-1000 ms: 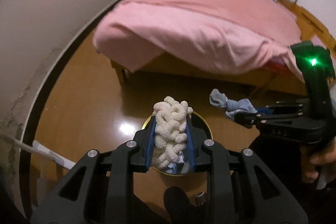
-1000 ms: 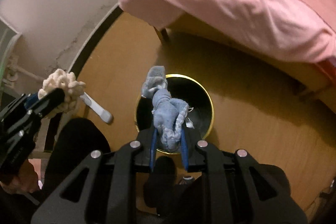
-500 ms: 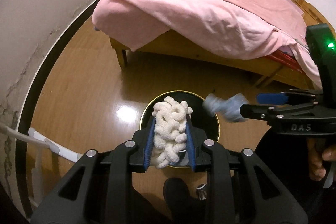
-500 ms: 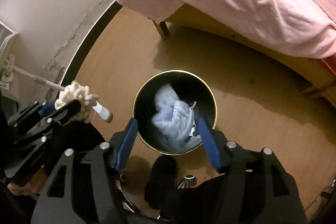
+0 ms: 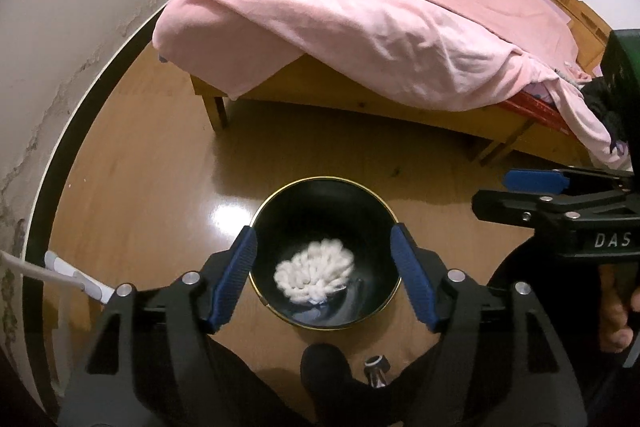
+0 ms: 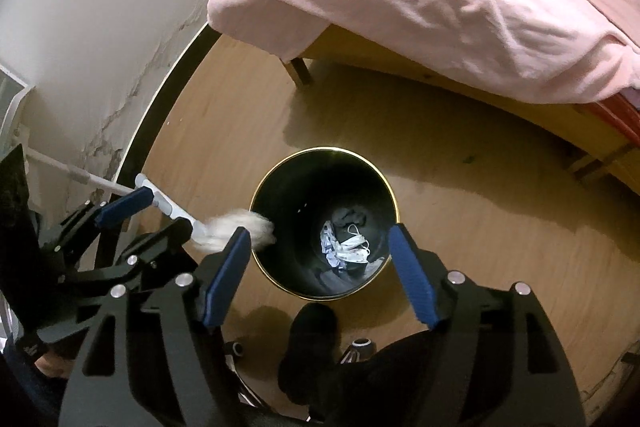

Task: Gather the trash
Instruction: 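Carry both items to the black bin and open both tools over it, then grasp the clear plastic bag with the left tool while the right tool grasps the red lid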

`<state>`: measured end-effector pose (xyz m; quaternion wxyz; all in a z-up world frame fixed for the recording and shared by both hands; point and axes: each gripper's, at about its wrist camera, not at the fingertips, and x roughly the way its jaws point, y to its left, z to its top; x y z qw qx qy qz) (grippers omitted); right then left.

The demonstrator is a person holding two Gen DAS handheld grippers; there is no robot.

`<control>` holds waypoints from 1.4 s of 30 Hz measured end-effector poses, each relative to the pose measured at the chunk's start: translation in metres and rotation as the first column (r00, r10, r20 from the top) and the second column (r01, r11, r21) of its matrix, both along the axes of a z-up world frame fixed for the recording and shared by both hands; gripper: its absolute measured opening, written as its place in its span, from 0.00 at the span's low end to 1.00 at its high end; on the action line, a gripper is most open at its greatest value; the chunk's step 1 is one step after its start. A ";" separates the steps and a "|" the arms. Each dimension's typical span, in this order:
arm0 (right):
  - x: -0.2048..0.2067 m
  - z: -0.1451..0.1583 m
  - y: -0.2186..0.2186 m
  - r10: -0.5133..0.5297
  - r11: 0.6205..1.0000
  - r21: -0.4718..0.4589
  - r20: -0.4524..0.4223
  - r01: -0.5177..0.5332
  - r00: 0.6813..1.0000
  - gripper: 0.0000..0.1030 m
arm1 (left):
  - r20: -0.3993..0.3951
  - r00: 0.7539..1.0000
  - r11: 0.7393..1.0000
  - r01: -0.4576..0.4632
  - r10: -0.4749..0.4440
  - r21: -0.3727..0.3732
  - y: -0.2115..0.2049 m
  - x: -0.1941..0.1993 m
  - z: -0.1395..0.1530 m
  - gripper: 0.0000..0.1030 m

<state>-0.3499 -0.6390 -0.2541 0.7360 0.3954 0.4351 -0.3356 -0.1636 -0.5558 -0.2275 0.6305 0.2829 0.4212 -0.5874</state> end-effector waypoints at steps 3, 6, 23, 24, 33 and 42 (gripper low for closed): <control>-0.006 0.001 -0.001 -0.010 1.000 0.001 -0.001 0.010 1.000 0.68 | 0.000 1.000 1.000 0.000 0.000 0.003 -0.003 -0.001 0.001 0.67; -0.008 0.004 -0.002 -0.015 1.000 -0.003 -0.005 0.015 1.000 0.68 | 0.011 1.000 1.000 0.001 -0.001 0.003 -0.003 -0.002 0.005 0.73; 0.138 0.160 0.070 0.341 0.913 -0.281 0.130 -0.295 0.931 0.74 | 0.207 0.924 0.938 -0.280 0.321 -0.202 0.147 0.110 0.174 0.90; 0.151 0.170 0.080 0.378 0.898 -0.296 0.141 -0.326 0.915 0.74 | 0.206 0.903 0.917 -0.331 0.376 -0.223 0.170 0.127 0.187 0.90; 0.283 0.225 0.230 0.734 0.662 -0.390 0.168 -0.640 0.658 0.75 | 0.213 0.574 0.612 -0.726 0.791 -0.314 0.371 0.231 0.232 0.90; 0.357 0.235 0.375 0.914 0.403 -0.414 0.137 -0.816 0.382 0.75 | 0.206 0.251 0.301 -0.916 0.946 -0.266 0.545 0.272 0.208 0.90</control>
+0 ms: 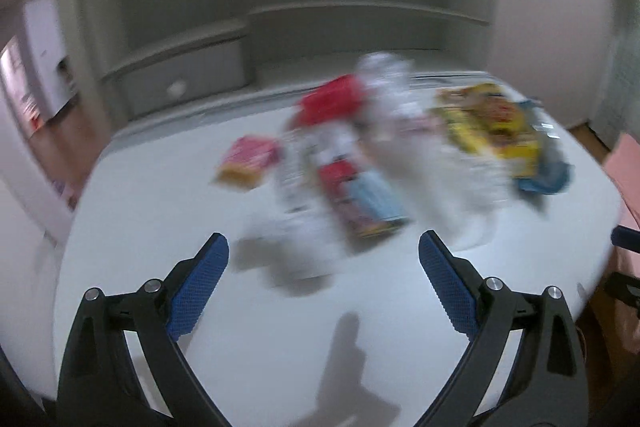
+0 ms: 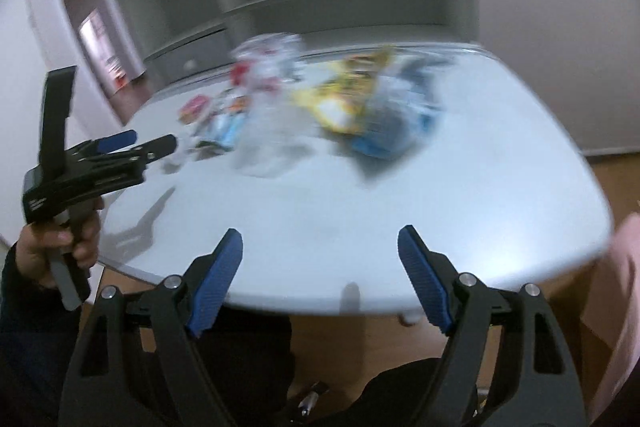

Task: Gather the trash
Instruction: 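Grasp the clear plastic bag with the left tool while the right tool grasps the red lid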

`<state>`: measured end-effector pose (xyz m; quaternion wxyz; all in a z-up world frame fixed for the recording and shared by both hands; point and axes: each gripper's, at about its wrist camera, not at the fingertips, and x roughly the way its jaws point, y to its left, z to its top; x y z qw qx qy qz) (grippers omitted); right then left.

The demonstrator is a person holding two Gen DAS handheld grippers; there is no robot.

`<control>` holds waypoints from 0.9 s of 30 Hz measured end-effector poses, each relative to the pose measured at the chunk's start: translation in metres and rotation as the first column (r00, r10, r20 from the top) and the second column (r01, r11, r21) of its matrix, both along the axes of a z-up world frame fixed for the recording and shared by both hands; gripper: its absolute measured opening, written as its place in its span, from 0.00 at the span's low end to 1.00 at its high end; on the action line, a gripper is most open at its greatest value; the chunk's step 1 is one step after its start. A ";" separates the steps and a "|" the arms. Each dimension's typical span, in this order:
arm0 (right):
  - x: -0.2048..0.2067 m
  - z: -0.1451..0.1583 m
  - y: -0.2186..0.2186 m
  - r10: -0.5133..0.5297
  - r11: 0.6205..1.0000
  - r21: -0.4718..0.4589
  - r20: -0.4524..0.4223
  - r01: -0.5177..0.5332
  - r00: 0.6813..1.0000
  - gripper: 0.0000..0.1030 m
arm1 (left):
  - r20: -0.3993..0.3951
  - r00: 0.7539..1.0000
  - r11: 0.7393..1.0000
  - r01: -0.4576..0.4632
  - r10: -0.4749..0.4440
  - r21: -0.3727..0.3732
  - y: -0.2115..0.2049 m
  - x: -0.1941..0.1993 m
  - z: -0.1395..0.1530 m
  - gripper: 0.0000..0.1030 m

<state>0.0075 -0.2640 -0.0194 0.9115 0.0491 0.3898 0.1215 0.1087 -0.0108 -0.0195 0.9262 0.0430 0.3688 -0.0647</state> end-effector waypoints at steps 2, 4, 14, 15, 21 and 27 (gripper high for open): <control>0.008 0.001 0.023 0.041 0.999 0.001 -0.004 -0.041 0.999 0.75 | -0.026 0.999 1.000 -0.022 0.022 -0.002 0.015 0.007 -0.008 0.90; 0.019 0.004 0.039 0.072 0.997 0.000 -0.001 -0.072 0.997 0.75 | -0.045 0.999 1.000 -0.023 0.023 -0.005 0.021 0.014 -0.016 0.90; 0.071 0.021 0.091 0.147 0.989 -0.016 0.009 -0.147 0.989 0.75 | -0.106 0.994 0.998 -0.014 0.007 -0.069 0.035 0.039 -0.033 0.31; 0.079 0.025 0.099 0.157 0.987 -0.029 0.011 -0.157 0.988 0.75 | -0.107 0.994 0.997 -0.010 0.001 -0.077 0.038 0.037 -0.033 0.23; 0.154 0.062 0.152 0.210 0.964 -0.176 0.030 -0.202 0.977 0.83 | -0.084 0.996 0.996 -0.010 0.002 -0.093 0.060 0.018 -0.025 0.18; 0.267 0.052 0.189 0.159 0.922 -0.336 -0.120 -0.191 0.980 0.87 | -0.073 0.997 0.989 -0.037 0.026 -0.147 0.087 -0.002 -0.022 0.18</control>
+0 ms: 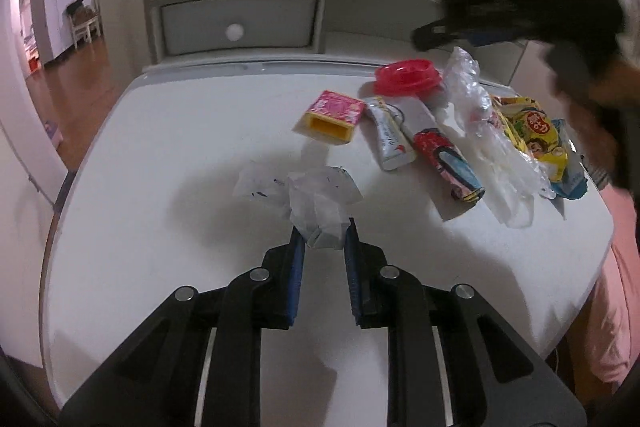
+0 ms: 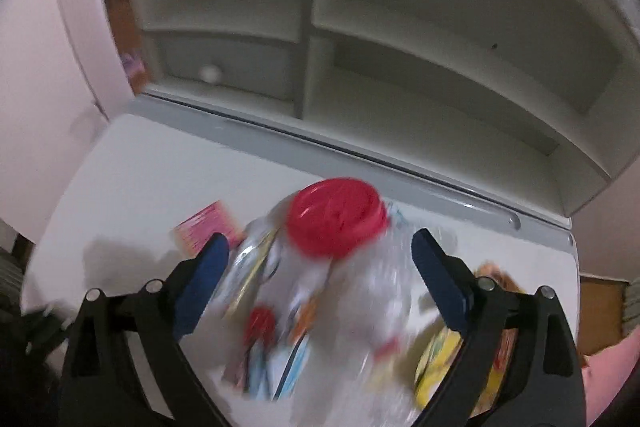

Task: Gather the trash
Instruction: 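Grasp the clear plastic bag with the left tool while the right tool grasps the red lid, then carry the bag and red lid to the bin and release both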

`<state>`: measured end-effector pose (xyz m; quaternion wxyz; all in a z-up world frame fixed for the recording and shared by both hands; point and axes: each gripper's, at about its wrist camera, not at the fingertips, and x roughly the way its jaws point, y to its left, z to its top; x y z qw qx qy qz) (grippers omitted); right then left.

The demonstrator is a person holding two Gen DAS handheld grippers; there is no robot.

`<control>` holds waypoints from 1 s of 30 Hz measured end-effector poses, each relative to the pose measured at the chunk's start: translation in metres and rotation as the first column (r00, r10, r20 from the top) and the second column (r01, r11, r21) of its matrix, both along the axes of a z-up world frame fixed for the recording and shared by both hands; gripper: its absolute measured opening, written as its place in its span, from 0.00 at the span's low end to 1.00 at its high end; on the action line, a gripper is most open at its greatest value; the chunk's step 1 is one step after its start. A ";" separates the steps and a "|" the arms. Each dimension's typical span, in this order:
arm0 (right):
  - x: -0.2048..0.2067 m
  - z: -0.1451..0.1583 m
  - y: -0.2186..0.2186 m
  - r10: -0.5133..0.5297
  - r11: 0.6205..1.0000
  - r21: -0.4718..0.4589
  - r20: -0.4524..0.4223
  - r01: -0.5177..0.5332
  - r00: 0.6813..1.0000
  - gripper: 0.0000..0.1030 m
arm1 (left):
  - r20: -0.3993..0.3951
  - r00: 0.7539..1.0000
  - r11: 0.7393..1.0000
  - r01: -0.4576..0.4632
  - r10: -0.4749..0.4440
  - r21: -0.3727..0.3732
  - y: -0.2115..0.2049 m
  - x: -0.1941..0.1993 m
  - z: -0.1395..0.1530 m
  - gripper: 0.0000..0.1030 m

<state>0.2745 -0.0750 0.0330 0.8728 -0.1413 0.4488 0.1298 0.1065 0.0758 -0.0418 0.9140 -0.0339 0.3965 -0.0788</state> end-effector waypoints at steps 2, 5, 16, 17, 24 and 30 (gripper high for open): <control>0.030 -0.015 0.006 -0.021 0.998 -0.057 -0.076 0.016 0.997 0.87 | 0.011 1.000 1.000 -0.002 0.002 0.001 0.003 0.000 0.003 0.18; 0.053 -0.030 0.012 -0.035 0.994 -0.110 -0.125 0.021 0.992 0.88 | 0.014 1.000 1.000 0.003 -0.003 -0.020 0.007 -0.001 0.007 0.18; 0.065 -0.056 0.036 -0.008 0.979 -0.201 -0.149 -0.023 0.989 0.69 | 0.001 1.000 0.999 0.011 -0.011 -0.046 0.013 0.001 0.002 0.18; 0.064 -0.057 0.037 -0.014 0.975 -0.222 -0.141 -0.018 0.990 0.70 | 0.001 1.000 0.999 0.009 -0.009 -0.047 0.013 0.001 0.002 0.18; 0.042 -0.018 0.027 -0.008 0.994 -0.105 -0.039 0.004 0.999 0.70 | 0.009 1.000 0.999 0.005 -0.005 -0.047 0.010 0.001 0.007 0.18; -0.007 0.019 -0.010 0.001 0.999 0.052 -0.012 0.000 1.000 0.70 | 0.037 0.998 0.998 0.045 -0.044 -0.045 -0.010 -0.002 0.021 0.18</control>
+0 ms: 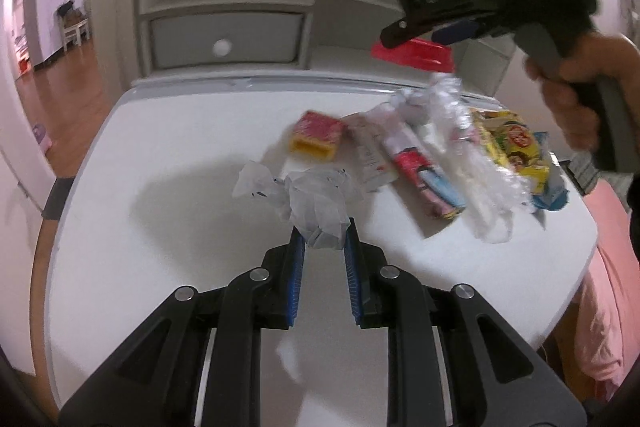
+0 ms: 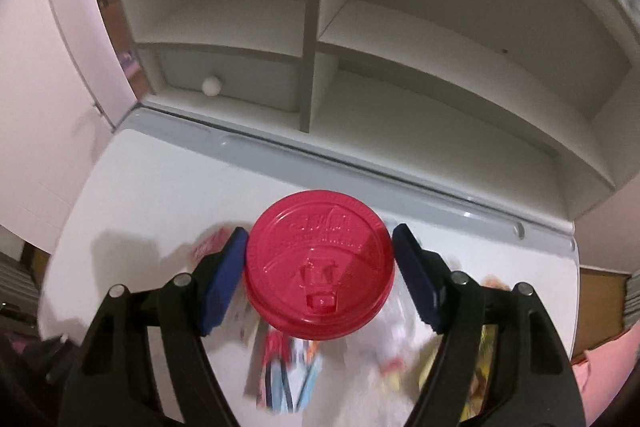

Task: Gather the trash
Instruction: 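Carry the bag and red lid to the bin and release both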

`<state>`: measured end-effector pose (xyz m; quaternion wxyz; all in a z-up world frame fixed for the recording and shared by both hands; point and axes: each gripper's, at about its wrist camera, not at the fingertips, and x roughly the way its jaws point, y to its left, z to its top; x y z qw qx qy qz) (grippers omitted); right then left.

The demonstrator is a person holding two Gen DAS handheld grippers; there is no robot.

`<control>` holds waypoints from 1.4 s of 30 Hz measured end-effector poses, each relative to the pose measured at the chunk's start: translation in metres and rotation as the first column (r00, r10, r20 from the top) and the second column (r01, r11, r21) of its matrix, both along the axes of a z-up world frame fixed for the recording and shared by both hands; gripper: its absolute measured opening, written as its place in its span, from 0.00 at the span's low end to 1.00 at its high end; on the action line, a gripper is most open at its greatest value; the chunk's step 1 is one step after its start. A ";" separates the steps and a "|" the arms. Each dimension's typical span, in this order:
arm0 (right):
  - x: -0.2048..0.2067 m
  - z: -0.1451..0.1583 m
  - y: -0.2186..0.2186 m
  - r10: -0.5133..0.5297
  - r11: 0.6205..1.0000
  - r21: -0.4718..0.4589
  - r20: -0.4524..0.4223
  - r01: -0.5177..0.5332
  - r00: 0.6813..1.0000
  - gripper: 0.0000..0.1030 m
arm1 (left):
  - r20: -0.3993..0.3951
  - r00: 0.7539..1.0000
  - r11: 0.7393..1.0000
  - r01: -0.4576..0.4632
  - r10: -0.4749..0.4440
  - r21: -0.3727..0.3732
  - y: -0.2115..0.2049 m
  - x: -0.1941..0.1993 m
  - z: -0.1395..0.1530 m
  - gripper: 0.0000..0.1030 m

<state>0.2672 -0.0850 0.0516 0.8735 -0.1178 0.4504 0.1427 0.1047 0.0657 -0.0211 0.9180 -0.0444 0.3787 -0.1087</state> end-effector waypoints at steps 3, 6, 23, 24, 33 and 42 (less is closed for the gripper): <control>-0.041 0.005 -0.043 -0.029 0.998 0.053 0.016 0.028 0.999 0.70 | 0.019 0.998 0.999 0.051 -0.051 -0.007 -0.024 -0.002 0.009 0.18; -0.090 0.006 -0.096 -0.096 0.990 0.102 0.033 0.092 0.995 0.70 | 0.044 0.990 0.991 0.135 -0.134 -0.011 -0.060 -0.006 0.019 0.18; -0.391 -0.086 -0.429 -0.755 0.637 0.233 -0.005 0.735 0.656 0.70 | 0.037 0.651 0.652 0.758 -0.758 0.030 -0.392 -0.105 0.005 0.18; -0.408 -0.095 -0.443 -0.781 0.603 0.235 -0.017 0.762 0.624 0.70 | 0.031 0.611 0.612 0.790 -0.791 0.033 -0.414 -0.118 -0.002 0.18; -0.533 -0.183 -0.519 -0.904 0.354 0.249 -0.154 0.901 0.398 0.70 | -0.075 0.368 0.363 0.929 -0.927 0.072 -0.541 -0.203 -0.075 0.18; -0.588 -0.282 -0.550 -0.890 0.241 0.232 -0.334 0.942 0.310 0.70 | -0.182 0.235 0.219 0.970 -0.955 0.101 -0.596 -0.253 -0.144 0.18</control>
